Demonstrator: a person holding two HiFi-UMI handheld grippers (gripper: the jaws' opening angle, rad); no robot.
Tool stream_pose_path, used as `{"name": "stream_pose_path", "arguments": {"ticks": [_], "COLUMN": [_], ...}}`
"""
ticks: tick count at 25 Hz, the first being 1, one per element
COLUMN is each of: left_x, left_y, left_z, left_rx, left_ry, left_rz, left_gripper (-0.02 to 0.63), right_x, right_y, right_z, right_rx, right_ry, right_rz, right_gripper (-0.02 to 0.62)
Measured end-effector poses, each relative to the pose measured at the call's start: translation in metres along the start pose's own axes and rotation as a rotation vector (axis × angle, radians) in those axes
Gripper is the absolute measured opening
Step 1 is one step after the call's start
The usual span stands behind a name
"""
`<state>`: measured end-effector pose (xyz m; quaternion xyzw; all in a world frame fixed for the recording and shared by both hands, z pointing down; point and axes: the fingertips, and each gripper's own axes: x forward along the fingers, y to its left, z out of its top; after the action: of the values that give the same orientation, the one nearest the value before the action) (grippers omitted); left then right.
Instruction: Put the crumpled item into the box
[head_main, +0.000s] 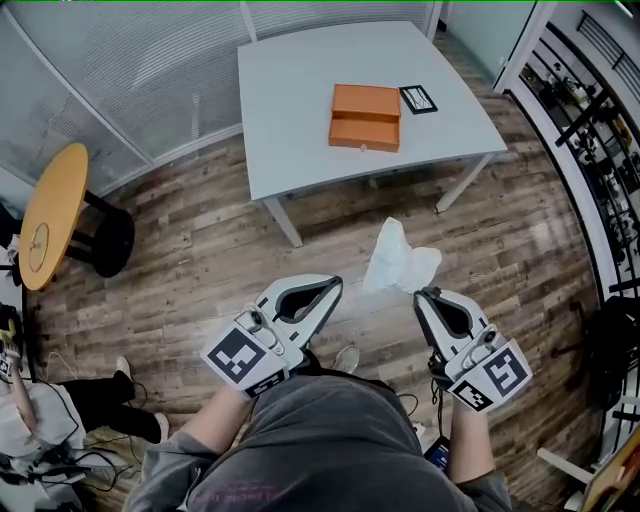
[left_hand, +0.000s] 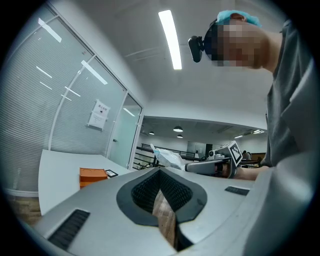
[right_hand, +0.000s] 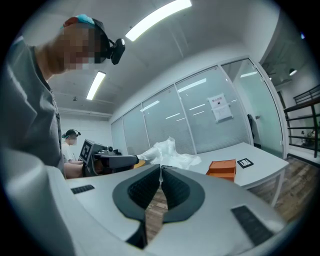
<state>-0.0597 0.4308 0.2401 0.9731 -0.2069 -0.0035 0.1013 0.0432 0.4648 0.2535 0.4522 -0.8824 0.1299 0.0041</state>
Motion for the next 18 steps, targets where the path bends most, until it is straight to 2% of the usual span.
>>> {"name": "stream_pose_path", "arguments": {"ticks": [7,18], "left_x": [0.009,0.031], "left_y": [0.001,0.030], "left_z": [-0.006,-0.006], "left_rx": [0.004,-0.018], "left_ry": [0.013,0.010], "left_rz": [0.016,0.015], "left_gripper": [0.012,0.012], "right_x": [-0.005,0.015], "right_y": [-0.015,-0.038], "right_z": [-0.006,-0.001], "right_rx": [-0.005,-0.013], "right_ry": [0.011,0.036], "right_rz": [0.000,-0.002], "right_gripper": [0.011,0.011]}}
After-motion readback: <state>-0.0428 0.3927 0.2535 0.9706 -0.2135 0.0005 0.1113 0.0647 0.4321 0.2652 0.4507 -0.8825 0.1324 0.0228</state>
